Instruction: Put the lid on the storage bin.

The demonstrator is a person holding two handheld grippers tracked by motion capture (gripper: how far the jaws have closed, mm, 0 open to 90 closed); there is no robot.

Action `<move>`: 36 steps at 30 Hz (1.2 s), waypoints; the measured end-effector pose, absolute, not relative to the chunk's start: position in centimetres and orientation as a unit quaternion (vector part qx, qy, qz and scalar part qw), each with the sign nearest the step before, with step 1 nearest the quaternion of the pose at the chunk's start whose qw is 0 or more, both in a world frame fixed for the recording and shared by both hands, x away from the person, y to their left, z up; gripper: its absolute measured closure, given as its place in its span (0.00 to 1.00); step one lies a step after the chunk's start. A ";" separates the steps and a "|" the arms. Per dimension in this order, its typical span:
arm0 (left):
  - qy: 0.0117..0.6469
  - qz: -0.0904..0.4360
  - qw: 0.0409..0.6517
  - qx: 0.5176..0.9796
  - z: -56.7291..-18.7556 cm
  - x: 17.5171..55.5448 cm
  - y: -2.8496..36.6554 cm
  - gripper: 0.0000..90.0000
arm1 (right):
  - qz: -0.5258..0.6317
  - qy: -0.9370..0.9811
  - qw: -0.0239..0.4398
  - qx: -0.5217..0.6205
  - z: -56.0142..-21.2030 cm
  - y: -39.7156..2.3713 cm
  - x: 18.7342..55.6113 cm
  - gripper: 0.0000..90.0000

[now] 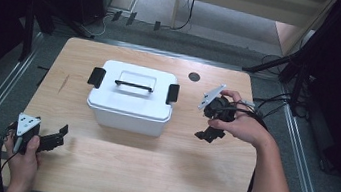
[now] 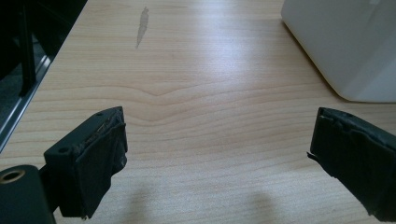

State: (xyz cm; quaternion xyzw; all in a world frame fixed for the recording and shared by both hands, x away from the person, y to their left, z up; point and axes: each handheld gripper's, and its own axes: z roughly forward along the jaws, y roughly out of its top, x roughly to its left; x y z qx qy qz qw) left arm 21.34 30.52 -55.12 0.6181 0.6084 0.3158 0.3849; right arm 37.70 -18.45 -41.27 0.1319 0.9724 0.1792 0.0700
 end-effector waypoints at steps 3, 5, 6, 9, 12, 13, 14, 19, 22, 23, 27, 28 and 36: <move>0.608 0.317 0.384 0.618 -55.1 21.3 30.5 0.05 | 0.181 0.971 0.072 0.141 -41.9 -19.5 37.5 0.00; 0.609 0.317 0.384 0.617 -55.1 21.3 30.5 0.05 | 0.181 0.969 0.074 0.149 -42.3 -20.1 37.4 0.00; 0.608 0.318 0.385 0.617 -55.1 21.3 30.5 0.05 | 0.182 0.969 0.074 0.152 -42.6 -20.4 37.3 0.00; 0.608 0.318 0.384 0.618 -55.1 21.3 30.4 0.05 | 0.185 0.966 0.080 0.162 -43.3 -21.5 37.0 0.00; 0.608 0.318 0.384 0.618 -55.1 21.3 30.4 0.05 | 0.187 0.964 0.080 0.170 -43.9 -22.3 36.7 0.00; 0.608 0.318 0.384 0.618 -55.1 21.3 30.4 0.05 | 0.189 0.963 0.081 0.176 -44.2 -22.8 36.5 0.00; 0.608 0.319 0.384 0.617 -55.1 21.3 30.4 0.05 | 0.190 0.962 0.082 0.178 -44.5 -23.1 36.4 0.00; 0.608 0.319 0.383 0.618 -55.1 21.3 30.4 0.05 | 0.196 0.957 0.082 0.196 -45.8 -24.7 35.7 0.00; 0.608 0.320 0.383 0.618 -55.1 21.3 30.4 0.05 | 0.200 0.954 0.081 0.208 -46.5 -25.6 35.2 0.00; 0.608 0.320 0.383 0.618 -55.1 21.3 30.4 0.05 | 0.202 0.953 0.080 0.213 -46.8 -25.9 35.1 0.00; 0.609 0.319 0.384 0.617 -55.1 21.3 30.4 0.05 | 0.205 0.949 0.081 0.225 -47.7 -27.0 34.4 0.00; 0.609 0.319 0.384 0.616 -55.1 21.3 30.4 0.05 | 0.206 0.948 0.082 0.228 -47.9 -27.3 34.2 0.00; 0.608 0.320 0.382 0.618 -55.1 21.3 30.4 0.05 | 0.223 0.936 0.096 0.254 -49.2 -29.1 32.8 0.00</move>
